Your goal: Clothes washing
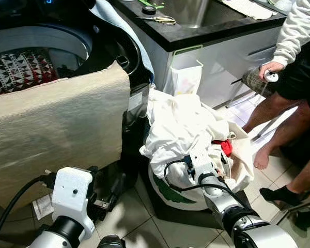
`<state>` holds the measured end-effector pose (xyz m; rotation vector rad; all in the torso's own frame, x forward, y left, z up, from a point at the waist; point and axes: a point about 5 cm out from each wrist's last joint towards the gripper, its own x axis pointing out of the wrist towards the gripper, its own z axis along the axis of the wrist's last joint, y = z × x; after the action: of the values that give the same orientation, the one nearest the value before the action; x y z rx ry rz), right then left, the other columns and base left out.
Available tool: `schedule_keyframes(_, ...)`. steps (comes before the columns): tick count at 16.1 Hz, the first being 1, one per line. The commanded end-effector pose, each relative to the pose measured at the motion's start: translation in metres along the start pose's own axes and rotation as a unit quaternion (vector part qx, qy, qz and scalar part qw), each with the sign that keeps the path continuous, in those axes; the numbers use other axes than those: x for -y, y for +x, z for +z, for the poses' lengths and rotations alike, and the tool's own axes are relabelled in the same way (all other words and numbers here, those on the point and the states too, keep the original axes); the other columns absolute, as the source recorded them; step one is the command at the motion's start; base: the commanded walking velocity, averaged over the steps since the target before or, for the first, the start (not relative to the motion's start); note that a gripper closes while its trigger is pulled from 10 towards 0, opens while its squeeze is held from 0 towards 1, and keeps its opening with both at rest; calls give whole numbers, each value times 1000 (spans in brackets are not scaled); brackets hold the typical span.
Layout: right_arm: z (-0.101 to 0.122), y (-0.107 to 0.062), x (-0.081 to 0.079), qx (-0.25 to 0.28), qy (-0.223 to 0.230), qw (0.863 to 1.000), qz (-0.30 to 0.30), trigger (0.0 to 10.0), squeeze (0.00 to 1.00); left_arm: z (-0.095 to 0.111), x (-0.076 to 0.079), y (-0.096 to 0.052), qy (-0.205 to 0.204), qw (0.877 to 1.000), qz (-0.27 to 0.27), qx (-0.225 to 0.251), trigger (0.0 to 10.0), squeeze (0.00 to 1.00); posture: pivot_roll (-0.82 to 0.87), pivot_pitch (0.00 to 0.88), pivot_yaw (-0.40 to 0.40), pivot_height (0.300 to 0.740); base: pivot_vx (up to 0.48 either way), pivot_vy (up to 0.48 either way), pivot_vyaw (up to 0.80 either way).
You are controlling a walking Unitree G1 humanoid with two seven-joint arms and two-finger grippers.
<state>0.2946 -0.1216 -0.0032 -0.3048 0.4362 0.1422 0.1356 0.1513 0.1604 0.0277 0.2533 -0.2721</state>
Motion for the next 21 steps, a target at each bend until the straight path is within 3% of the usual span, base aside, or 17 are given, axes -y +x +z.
schedule_keyframes(1, -9, -3, 8, -10, 1, 1000, -12, 0, 0, 6, 5, -4, 1, 1000, -6, 11, 10000, 0, 379, 96, -108, 740, 0, 0, 0)
schedule_keyframes(3, -5, -2, 7, 8, -28, 1000, -1, 0, 0, 5, 5, -4, 2, 1000, -4, 7, 10000, 0, 378, 87, -110, 740, 0, 0, 0)
schedule_keyframes(5, -2, -2, 5, 17, -27, 999, 6, 0, 0, 0, 4, 0, 21, 1000, -7, -1, 10000, 0, 364, 64, -114, 740, 0, 0, 0)
schedule_keyframes(7, 4, -2, 2, 44, -29, 998, 28, 0, 0, -7, 4, 14, 21, 1000, -15, 1, 10000, 0, 316, 0, -119, 740, 0, 0, 0)
schedule_keyframes(10, 16, -3, -3, 93, -24, 994, 60, 0, 0, -8, 1, 41, 34, 999, -25, 23, 10000, 0, 273, 0, -116, 740, 0, 0, 0)
schedule_keyframes(11, 17, -4, 1, 108, -18, 992, 55, 353, 0, -11, -1, 50, 39, 999, -26, 23, 10000, 0, 256, 0, -113, 740, 0, 0, 0)
schedule_keyframes(12, 18, -5, 3, 115, -14, 992, 54, 3608, 0, -13, -1, 53, 42, 999, -26, 22, 10000, 0, 251, 0, -113, 740, 0, 0, 0)
schedule_keyframes(13, 18, -9, 8, 143, 0, 988, 56, 10000, 1000, -20, -4, 63, 46, 998, -25, 18, 10000, 0, 219, 0, -107, 740, 0, 0, 0)
schedule_keyframes(14, 21, -18, 15, 189, 5, 980, 64, 10000, 1000, -27, -6, 76, 44, 999, -24, 17, 10000, 0, 189, 0, -103, 740, 0, 0, 0)
schedule_keyframes(16, 22, -23, 17, 205, 3, 976, 70, 10000, 1000, -30, -7, 82, 42, 999, -25, 19, 10000, 0, 175, 0, -100, 740, 0, 0, 0)
schedule_keyframes(18, 21, -37, 33, 237, -5, 969, 64, 10000, 1000, -31, -4, 95, 48, 998, -33, 31, 10000, 0, 158, 0, -95, 740, 0, 0, 0)
schedule_keyframes(21, 21, -50, 43, 249, 1, 967, 62, 10000, 1000, -35, -7, 103, 61, 997, -31, 36, 10000, 0, 140, 0, -87, 740, 0, 0, 0)
